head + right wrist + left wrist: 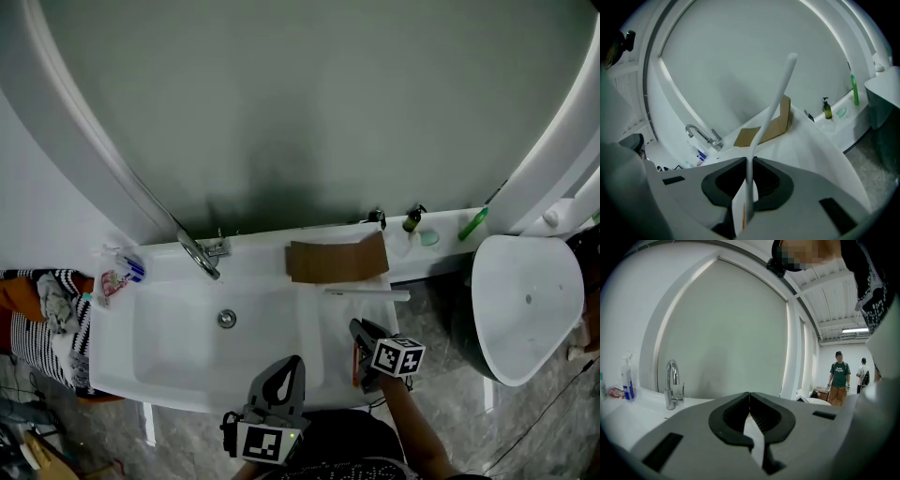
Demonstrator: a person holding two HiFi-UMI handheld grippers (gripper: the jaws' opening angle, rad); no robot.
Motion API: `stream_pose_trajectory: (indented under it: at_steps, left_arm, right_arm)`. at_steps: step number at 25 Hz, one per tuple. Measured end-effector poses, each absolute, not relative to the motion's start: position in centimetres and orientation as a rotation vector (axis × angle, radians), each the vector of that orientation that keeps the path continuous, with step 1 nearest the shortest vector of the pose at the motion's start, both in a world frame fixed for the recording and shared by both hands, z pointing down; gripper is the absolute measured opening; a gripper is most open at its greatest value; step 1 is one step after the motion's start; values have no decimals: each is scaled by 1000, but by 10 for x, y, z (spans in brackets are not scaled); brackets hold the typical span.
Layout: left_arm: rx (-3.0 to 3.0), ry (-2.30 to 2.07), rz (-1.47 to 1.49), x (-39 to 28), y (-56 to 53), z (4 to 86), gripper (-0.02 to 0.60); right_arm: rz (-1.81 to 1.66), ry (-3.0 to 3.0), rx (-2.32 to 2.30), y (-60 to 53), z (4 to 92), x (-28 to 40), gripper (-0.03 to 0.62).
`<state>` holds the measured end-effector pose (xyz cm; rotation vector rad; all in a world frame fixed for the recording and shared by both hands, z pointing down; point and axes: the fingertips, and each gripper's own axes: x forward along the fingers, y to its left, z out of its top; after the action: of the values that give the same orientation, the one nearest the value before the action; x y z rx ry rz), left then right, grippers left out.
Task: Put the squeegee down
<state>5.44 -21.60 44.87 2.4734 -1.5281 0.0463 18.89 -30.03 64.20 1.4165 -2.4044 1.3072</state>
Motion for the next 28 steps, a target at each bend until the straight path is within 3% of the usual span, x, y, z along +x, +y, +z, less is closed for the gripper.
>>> stream_pose_trajectory:
  at_steps: [16, 28]
  left_arm:
    - [2476, -1531, 60, 54, -218, 448, 6]
    - [2467, -1544, 44, 53, -216, 446, 6]
  right_arm:
    - [1518, -2348, 1421, -312, 669, 196, 55]
    - [1478, -2208, 1434, -314, 680, 201, 60]
